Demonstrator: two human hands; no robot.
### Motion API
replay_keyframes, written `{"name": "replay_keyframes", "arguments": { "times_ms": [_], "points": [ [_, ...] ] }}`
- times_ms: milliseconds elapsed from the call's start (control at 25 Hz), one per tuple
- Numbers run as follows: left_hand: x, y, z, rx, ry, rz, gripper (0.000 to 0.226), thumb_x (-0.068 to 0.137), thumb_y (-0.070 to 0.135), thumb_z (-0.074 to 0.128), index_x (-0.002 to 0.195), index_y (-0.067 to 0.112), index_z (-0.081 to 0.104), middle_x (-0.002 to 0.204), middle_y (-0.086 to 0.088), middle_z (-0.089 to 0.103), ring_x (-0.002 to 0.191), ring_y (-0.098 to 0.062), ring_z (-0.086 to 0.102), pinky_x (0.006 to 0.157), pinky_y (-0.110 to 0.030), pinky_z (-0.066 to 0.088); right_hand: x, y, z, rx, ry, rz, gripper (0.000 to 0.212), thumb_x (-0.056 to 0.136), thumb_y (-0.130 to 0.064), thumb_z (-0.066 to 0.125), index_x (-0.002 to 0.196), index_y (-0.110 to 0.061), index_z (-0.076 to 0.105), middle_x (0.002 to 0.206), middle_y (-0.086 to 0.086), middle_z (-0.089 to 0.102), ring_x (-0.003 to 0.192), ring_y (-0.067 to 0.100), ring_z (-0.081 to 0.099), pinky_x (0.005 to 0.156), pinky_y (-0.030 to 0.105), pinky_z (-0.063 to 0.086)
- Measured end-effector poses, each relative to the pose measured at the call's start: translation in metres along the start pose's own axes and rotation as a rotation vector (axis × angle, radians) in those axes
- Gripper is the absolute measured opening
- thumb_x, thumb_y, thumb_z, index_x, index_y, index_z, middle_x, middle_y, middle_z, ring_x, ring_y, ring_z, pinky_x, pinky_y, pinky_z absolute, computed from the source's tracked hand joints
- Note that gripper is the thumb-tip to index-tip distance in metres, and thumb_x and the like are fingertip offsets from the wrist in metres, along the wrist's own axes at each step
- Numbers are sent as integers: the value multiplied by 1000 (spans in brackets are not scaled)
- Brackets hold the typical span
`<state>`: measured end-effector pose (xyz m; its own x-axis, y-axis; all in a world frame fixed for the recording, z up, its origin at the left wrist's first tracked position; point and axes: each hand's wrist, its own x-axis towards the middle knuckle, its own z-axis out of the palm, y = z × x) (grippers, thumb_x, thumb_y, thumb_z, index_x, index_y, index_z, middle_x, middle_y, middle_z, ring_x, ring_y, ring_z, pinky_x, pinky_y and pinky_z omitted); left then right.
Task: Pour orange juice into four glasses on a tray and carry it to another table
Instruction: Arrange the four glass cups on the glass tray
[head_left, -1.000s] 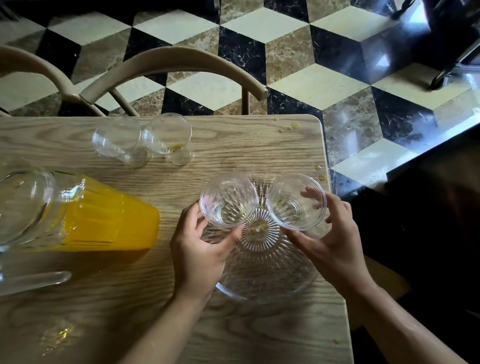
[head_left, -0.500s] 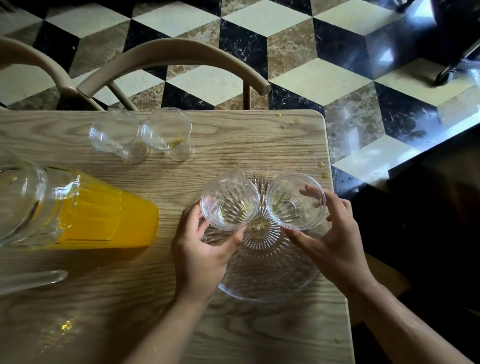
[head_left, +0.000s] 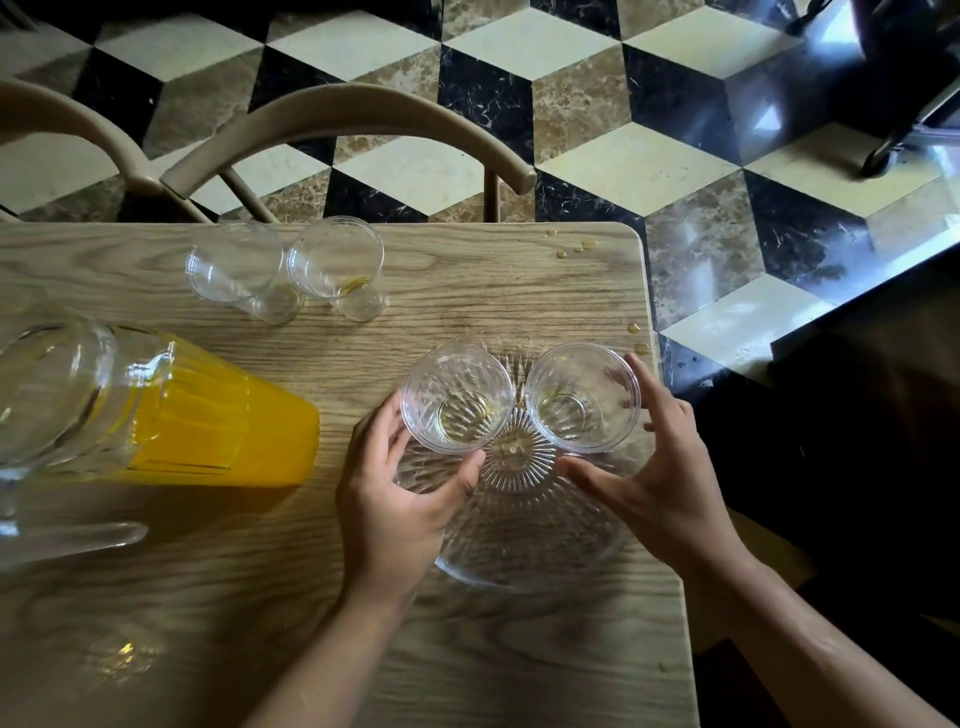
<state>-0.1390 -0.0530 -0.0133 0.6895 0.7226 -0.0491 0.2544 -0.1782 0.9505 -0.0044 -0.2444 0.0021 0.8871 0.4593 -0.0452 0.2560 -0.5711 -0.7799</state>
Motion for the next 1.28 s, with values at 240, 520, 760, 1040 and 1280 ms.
{"name": "replay_keyframes", "arguments": {
  "times_ms": [240, 520, 760, 1040, 1280],
  "points": [
    [-3, 44, -24, -14, -63, -10, 121, 58, 73, 87, 157, 26, 36, 159, 7, 46, 148, -5, 45, 122, -32, 40, 5, -34, -33, 86, -97, -41, 131, 57, -65, 81, 162, -15, 19, 165, -3, 29, 151, 8, 28, 124, 34, 26],
    [2, 140, -54, 32, 66, 176, 95, 70, 63, 85, 148, 27, 43, 152, -3, 55, 143, -9, 52, 121, -36, 44, 38, -118, -68, 46, -237, -255, 130, 62, -81, 64, 162, -16, 13, 166, 5, 26, 151, 17, 27, 122, 39, 29],
    [27, 208, -103, 63, 175, 342, 78, 77, 42, 85, 142, 25, 47, 144, -5, 60, 139, -11, 57, 118, -34, 45, 77, -194, -61, 96, -268, -428, 123, 68, -73, 71, 161, -14, 17, 165, 7, 27, 152, 17, 26, 124, 42, 28],
    [92, 201, -186, 242, 192, 247, 69, 81, 29, 79, 143, 11, 54, 131, 0, 62, 127, -12, 61, 113, -26, 47, 110, -209, -21, -3, -277, -342, 112, 72, -38, 89, 159, -15, 23, 161, 12, 31, 146, 26, 36, 120, 48, 35],
    [162, 107, -235, 238, 74, -33, 82, 68, 44, 91, 137, 14, 59, 133, -9, 67, 124, -25, 65, 111, -43, 53, 150, -160, 29, -95, -353, -77, 102, 66, -28, 94, 151, -15, 40, 147, 8, 51, 123, 25, 59, 100, 48, 55]
  ]
}}
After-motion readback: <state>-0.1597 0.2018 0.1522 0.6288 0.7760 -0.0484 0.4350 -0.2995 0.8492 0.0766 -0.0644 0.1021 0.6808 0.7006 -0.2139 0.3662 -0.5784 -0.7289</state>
